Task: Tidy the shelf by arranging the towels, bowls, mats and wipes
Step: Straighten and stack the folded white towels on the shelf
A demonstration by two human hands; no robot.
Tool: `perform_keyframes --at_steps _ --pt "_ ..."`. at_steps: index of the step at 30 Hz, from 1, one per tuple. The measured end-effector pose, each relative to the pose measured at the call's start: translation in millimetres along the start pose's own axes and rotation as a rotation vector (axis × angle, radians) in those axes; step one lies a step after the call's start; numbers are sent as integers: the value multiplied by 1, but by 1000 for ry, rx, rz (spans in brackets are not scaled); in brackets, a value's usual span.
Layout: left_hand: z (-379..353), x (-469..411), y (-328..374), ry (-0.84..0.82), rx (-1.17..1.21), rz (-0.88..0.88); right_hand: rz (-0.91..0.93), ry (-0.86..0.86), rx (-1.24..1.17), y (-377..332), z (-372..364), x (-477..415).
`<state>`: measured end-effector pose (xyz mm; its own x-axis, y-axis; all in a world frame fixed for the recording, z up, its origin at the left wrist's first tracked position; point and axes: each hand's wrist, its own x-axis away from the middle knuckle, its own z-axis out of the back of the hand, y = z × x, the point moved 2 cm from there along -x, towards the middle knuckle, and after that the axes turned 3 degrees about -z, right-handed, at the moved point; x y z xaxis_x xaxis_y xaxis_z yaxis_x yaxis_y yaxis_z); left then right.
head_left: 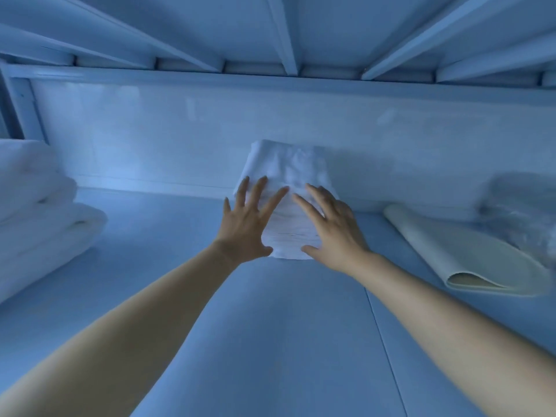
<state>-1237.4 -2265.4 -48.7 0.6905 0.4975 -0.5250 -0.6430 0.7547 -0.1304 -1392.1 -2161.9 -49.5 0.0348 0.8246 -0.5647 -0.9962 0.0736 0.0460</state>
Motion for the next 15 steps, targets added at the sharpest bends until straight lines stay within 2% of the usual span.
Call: perform_keyframes --at_steps 3,6,10,15 --pt "-14 -5 3 70 -31 -33 -66 -59 32 14 -7 1" --pt "-24 -12 1 163 -30 -95 -60 -71 -45 22 -13 0" --pt "-26 -15 5 184 -36 -94 -36 -81 -144 24 -17 -2" --pt "-26 -8 12 174 -16 -83 -12 -49 -148 21 -23 0"
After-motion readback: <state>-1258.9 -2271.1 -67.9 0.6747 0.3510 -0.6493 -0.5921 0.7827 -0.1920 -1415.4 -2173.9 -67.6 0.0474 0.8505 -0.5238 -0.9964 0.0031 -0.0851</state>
